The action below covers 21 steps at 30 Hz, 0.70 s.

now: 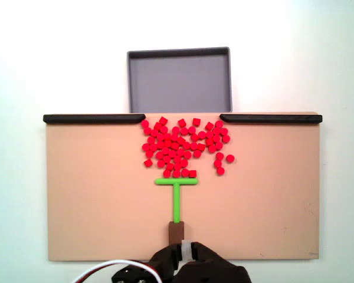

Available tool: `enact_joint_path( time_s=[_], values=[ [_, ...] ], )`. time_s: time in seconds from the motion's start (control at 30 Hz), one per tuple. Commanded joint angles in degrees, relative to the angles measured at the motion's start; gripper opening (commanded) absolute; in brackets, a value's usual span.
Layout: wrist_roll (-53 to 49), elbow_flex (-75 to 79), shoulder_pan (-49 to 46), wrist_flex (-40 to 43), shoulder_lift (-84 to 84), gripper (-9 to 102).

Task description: Grasp a green tool by the dark brown handle.

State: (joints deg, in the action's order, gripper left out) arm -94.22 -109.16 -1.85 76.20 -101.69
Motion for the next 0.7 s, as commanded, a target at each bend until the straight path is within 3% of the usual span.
enact_joint_path(
  time_s=[0.0,0.37,0.67],
  values=[
    [1.7,-0.9,0.4,-1.0,-2.2,4],
    [2.7,-5.8,0.6,-6.2,-3.3,18],
    [1.5,-5.0,-1.4,-6.2,-0.8,20]
  ],
)
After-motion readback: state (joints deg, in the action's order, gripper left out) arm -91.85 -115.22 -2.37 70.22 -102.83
